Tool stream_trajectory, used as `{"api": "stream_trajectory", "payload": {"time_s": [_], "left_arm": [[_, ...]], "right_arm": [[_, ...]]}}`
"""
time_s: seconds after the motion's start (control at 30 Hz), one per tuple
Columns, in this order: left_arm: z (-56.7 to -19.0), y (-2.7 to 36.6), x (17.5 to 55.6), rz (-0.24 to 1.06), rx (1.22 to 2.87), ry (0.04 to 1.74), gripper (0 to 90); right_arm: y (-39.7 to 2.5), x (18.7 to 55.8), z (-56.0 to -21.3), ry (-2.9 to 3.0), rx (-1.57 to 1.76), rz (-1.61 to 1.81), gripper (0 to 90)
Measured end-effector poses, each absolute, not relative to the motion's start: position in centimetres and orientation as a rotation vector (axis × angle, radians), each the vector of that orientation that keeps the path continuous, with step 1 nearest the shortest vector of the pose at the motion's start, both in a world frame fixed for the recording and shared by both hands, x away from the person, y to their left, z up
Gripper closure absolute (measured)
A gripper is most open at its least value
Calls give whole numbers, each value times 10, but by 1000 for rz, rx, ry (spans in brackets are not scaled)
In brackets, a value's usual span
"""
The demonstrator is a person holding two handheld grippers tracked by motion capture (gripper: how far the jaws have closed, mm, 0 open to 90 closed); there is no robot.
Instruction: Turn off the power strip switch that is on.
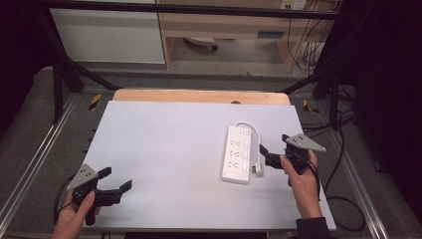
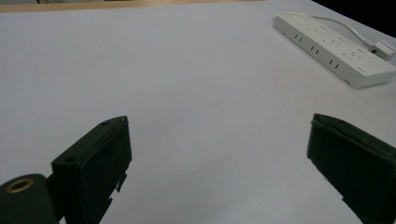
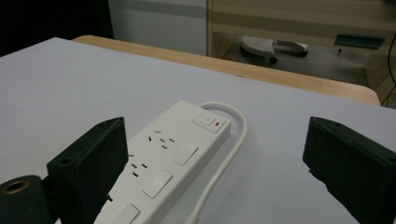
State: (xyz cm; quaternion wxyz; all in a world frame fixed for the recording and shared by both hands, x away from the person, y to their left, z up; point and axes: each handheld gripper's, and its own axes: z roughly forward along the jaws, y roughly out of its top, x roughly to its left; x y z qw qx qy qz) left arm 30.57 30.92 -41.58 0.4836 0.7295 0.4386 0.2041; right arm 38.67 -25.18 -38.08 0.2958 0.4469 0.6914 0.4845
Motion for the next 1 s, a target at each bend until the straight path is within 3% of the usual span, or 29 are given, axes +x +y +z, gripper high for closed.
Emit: {"api": "stream_trajectory", "payload": {"time_s": [1.0], "left_arm": [[-416, 310, 306, 503, 1775, 1089, 64]], "right_arm": [[-318, 333, -386, 1682, 1246, 1303, 41]]}}
